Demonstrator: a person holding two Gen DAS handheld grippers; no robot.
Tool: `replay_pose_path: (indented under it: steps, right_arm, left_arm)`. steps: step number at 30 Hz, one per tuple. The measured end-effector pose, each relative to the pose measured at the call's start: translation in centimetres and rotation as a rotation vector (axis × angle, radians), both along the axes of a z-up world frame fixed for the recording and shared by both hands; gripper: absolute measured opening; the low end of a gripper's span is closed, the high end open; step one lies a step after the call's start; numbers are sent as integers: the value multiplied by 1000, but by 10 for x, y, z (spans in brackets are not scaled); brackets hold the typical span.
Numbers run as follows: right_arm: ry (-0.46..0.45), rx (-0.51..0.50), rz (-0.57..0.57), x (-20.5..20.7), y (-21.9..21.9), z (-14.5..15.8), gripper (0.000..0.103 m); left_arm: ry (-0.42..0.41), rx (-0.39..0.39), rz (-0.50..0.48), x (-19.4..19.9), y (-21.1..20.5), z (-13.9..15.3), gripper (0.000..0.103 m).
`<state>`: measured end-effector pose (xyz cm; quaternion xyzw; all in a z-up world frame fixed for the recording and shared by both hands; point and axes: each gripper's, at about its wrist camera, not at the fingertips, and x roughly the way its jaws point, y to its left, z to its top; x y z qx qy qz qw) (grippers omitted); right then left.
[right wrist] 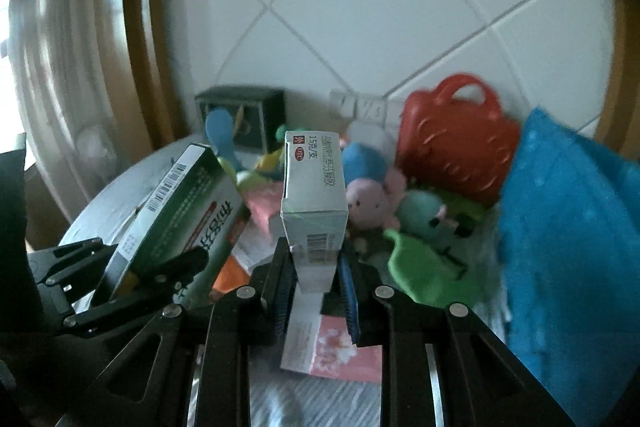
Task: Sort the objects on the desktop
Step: 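Grasp the green-striped medicine box with the left tool while the right tool grasps a white medicine box, then carry both medicine boxes into the blue crate and release them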
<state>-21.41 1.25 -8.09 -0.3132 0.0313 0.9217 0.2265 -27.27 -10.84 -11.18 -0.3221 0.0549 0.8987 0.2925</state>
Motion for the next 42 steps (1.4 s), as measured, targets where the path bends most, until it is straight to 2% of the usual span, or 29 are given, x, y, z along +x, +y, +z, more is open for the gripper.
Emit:
replay_pose_path:
  steps: [6,11,16,23,28,33,37,40,42]
  right_arm:
    - [45,110,-82,38,-25,32,23]
    - [98,164,-140,80,-23,59,23]
    - [146,225,-197,135,-5,86,23]
    - [224,309,-329,250,44,126,23]
    - [205,328,-443,321,91,130,23]
    - [170,299,-518,384,134,123,23]
    - [160,287,-545,409,153,117,23]
    - [156,268,-547,421,169,113,23]
    - [145,250,-544,421,178,108,23]
  left_arm:
    - [50,58,-75,28,4,24,18]
    - [108,79,-132,61,31,46,18]
    - [158,121,-174,98,77,74,18]
    - [220,162,-247,161,165,108,18]
    - [220,163,-315,218,227,120,18]
    - [232,89,-352,267,280,121,20]
    - [228,78,-377,285,301,124,20]
    - [262,59,-361,297,321,127,20]
    - [246,45,-360,298,331,126,20]
